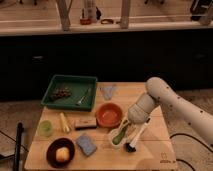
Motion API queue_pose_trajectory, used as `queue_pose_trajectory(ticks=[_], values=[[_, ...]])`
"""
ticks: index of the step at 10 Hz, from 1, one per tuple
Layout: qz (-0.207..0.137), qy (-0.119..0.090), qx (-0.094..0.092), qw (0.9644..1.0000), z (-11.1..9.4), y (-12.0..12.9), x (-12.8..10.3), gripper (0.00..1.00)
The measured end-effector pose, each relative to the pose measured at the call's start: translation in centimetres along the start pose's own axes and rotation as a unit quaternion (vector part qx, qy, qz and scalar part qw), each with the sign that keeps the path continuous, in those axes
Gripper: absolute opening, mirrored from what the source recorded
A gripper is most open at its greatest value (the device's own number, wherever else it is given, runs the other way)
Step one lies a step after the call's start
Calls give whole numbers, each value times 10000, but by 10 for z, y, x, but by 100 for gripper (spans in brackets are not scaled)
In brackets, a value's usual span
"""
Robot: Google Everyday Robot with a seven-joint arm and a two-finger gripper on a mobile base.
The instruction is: Place pepper in paper cup
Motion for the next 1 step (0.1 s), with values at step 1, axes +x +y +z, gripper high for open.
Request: queue_pose_trajectory(ticks=[1], values=[[7,57,-55,10000,4,-4,-2,0]])
